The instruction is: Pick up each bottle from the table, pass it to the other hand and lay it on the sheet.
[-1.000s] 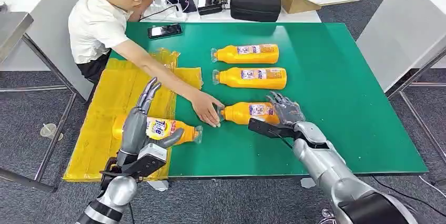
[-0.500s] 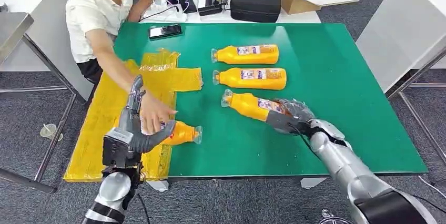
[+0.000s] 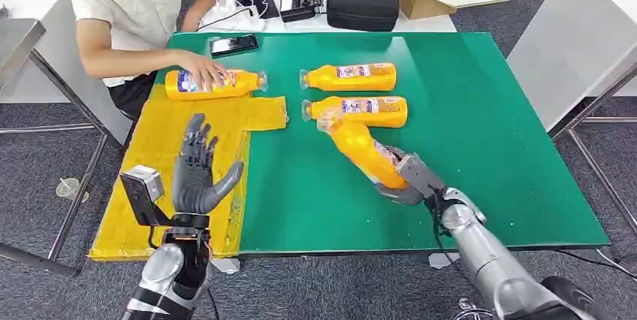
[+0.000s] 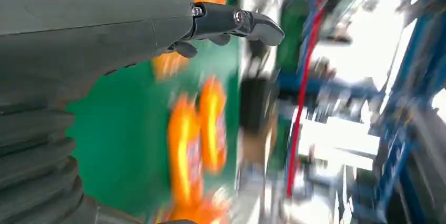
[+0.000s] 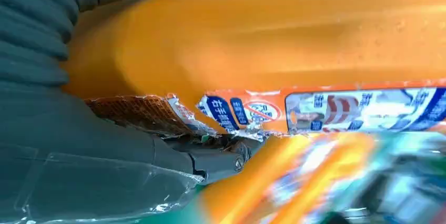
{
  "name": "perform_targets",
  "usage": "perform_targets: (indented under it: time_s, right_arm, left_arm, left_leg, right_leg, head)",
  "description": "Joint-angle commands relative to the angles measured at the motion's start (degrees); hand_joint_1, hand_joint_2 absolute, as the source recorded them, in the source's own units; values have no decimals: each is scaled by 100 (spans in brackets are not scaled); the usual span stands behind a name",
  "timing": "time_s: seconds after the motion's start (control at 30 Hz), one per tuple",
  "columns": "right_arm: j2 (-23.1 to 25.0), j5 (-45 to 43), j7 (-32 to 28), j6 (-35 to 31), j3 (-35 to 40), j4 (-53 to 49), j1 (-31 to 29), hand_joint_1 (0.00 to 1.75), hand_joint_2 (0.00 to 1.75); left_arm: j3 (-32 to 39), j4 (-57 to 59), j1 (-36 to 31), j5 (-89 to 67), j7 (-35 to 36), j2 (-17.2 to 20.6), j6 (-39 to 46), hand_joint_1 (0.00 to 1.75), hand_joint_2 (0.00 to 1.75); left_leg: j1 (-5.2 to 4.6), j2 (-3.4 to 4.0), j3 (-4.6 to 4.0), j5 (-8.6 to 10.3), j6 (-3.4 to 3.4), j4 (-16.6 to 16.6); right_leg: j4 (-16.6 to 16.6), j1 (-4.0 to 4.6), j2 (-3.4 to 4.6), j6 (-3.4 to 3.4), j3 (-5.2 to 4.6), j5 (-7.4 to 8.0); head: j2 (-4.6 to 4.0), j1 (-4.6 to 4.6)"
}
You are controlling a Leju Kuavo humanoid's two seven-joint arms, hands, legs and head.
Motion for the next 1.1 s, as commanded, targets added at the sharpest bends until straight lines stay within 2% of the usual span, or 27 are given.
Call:
perform_targets:
  time_s: [0.03, 0.13, 0.27, 0.47, 0.53, 0.57, 0.67, 0.83, 0.97, 1.1]
  right_arm:
    - [577, -156, -84, 35, 31, -981, 105, 175, 175]
    - [952, -44, -143, -7, 451, -1057, -26, 175, 175]
    - [971, -66, -149, -39, 549, -1032, -46, 175, 175]
    - [921, -73, -178, -39, 534, -1028, -45, 175, 175]
    - [1026, -103, -237, -14, 618, -1031, -46, 175, 175]
    - [1101, -100, -215, 9, 687, -1034, -53, 175, 175]
    - [1279, -216, -194, 201, 972, -853, -139, 175, 175]
    - [1588, -216, -161, 71, 1371, -68, -282, 175, 175]
    - [1620, 105, -152, -271, 1728, 80, -312, 175, 175]
    - [1677, 57, -131, -306, 1822, 95, -262, 175, 175]
  left_arm:
    - [-603, 1060, -324, 738, 405, -2, -638, 0, 175]
    - [-923, 1747, -669, 967, 480, 56, -1368, 0, 175]
    - [-915, 1857, -724, 999, 440, 57, -1411, 0, 175]
    - [-913, 1851, -727, 999, 439, 57, -1409, 0, 175]
    - [-1035, 1886, -802, 842, 416, 106, -1456, 0, 175]
    - [-1079, 2009, -878, 790, 456, 107, -1480, 0, 175]
    - [-1033, 2223, -1036, 832, 319, 0, -1706, 0, 175]
    - [-1053, 2314, -1317, 420, 140, -160, -1253, 0, 175]
    - [-904, 2464, -1511, 168, 55, -296, -676, 0, 175]
    - [-730, 2507, -1581, 73, -85, -428, -183, 0, 175]
  left_leg:
    - [5, 11, 24, -18, -4, 3]
    - [2, 10, 1, -3, -1, -2]
    - [6, 27, 2, -12, -3, 0]
    - [3, -1, -15, -2, 0, 0]
    - [7, 23, 10, -20, 1, 9]
    - [2, 12, -14, -4, -1, 0]
    - [3, 6, -19, -1, -3, -1]
    - [8, 9, -14, -4, -3, 2]
    - [8, 2, -18, -1, -1, 2]
    - [7, 0, -16, -4, 0, 3]
  right_leg:
    - [1, 11, -2, -32, 23, -17]
    - [-2, 3, 4, -16, 4, -7]
    - [-1, 8, 17, -25, 7, -10]
    - [0, 3, -7, -14, -8, -8]
    - [1, 10, 8, -31, 16, -18]
    - [0, 3, 5, -16, -9, -7]
    - [0, 3, 0, -16, -13, -5]
    - [0, 9, 0, -19, -8, -7]
    - [0, 7, -4, -13, -10, -6]
    - [1, 7, -8, -16, -5, -9]
  head:
    - [0, 0]
    - [0, 2]
    - [0, 4]
    - [0, 2]
    - [0, 2]
    - [0, 4]
    - [0, 4]
    - [0, 2]
    - [0, 2]
    - [0, 2]
